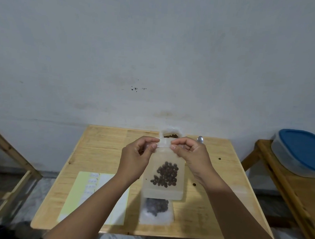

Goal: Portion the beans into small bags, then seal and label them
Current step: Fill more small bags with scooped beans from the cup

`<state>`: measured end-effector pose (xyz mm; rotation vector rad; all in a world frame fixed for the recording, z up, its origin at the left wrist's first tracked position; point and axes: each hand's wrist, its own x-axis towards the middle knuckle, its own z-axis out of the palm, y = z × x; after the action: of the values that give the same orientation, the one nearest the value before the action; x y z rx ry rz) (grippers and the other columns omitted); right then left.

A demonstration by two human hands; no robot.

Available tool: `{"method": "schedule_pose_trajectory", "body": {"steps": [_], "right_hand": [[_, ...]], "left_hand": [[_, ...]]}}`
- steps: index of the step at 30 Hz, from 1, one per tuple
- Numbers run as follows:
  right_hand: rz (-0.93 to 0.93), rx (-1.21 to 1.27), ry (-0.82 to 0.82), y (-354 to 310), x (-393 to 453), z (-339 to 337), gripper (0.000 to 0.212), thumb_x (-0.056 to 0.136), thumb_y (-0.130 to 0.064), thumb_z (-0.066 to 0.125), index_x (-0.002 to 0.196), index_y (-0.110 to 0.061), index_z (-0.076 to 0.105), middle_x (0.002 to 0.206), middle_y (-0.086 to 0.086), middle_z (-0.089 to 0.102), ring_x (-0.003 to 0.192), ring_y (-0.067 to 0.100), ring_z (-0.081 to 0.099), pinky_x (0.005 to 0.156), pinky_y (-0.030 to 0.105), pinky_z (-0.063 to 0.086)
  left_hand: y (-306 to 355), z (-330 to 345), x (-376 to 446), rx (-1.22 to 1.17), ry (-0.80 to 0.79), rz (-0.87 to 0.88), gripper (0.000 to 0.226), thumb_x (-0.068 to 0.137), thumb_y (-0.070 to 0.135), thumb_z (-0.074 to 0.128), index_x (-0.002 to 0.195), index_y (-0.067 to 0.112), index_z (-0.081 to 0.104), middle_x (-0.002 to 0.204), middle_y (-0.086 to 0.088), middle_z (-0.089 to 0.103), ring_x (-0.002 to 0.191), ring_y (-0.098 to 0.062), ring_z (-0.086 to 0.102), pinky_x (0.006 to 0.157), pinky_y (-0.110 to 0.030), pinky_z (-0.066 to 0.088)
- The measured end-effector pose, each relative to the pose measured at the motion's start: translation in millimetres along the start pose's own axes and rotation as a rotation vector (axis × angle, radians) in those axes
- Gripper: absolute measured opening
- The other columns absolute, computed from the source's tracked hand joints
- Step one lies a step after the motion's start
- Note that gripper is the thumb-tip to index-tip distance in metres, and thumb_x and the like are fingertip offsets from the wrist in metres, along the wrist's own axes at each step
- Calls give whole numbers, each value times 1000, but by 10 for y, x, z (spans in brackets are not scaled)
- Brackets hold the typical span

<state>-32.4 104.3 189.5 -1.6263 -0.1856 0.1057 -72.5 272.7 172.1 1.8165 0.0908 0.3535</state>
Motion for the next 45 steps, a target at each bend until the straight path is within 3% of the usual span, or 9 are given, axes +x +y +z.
{"method": "schedule_pose_trajectory", "body": {"steps": [11,15,19,24,28,35,38,40,45], "right_hand": [[87,-106,14,193,-171,176,9,73,-12,77,72,-19,71,81,-5,71,79,4,63,79,26,50],[189,-14,-54,268,-276,216,16,79,-11,71,89,-23,71,95,1,70,74,6,66,65,20,52],[240,-75,11,555,-409,227,16,78,-8,72,85,-23,73,87,-6,71,82,6,65,73,18,50],[318,-118,206,1002,-437,266,12,77,-7,72,80,-19,71,85,0,71,82,15,63,79,26,51],[349,-312,210,1311,-420,303,8,79,-14,69,85,-19,71,84,-5,69,82,10,61,71,17,45],[384,-680,99,1644,-344,351,25,80,-24,65,104,-20,66,110,4,57,103,16,50,87,22,35],[338,-774,98,1696,-349,362,32,83,-25,63,115,-18,62,119,8,49,112,18,45,87,18,27],[293,-823,90,1729,-364,356,36,87,-24,60,122,-15,58,128,10,44,120,19,40,93,18,26],[185,-989,14,1722,-385,275,42,95,-18,44,136,-6,44,144,13,39,135,24,32,112,32,26]], "left_hand": [[-90,24,-153,79,-101,-49,4,83,19,71,84,23,71,51,26,55,46,1,43,49,-7,32],[-237,35,-154,31,-19,-112,4,83,23,71,83,27,70,56,27,57,51,1,45,53,-8,35],[-494,64,-163,-32,-1,-236,8,84,28,69,91,31,68,62,20,53,60,0,44,61,-19,38],[-857,178,-327,114,-172,-285,32,82,18,71,111,30,63,105,18,62,92,-4,55,74,-12,40],[-1165,291,-425,293,-178,-328,36,83,13,68,116,26,62,115,5,64,92,-8,55,80,-14,38],[-1419,376,-444,390,-242,-366,37,84,10,65,120,16,61,117,-7,63,98,-17,61,83,-14,40],[-1453,402,-436,396,-247,-354,36,83,10,64,118,14,61,123,-9,58,107,-21,58,95,-22,43],[-1452,426,-431,446,-264,-332,37,84,13,63,121,14,58,135,-11,47,122,-25,48,107,-33,37],[-1353,536,-422,575,-289,-210,47,91,15,52,137,8,43,146,-12,34,136,-24,30,112,-26,20]]}}
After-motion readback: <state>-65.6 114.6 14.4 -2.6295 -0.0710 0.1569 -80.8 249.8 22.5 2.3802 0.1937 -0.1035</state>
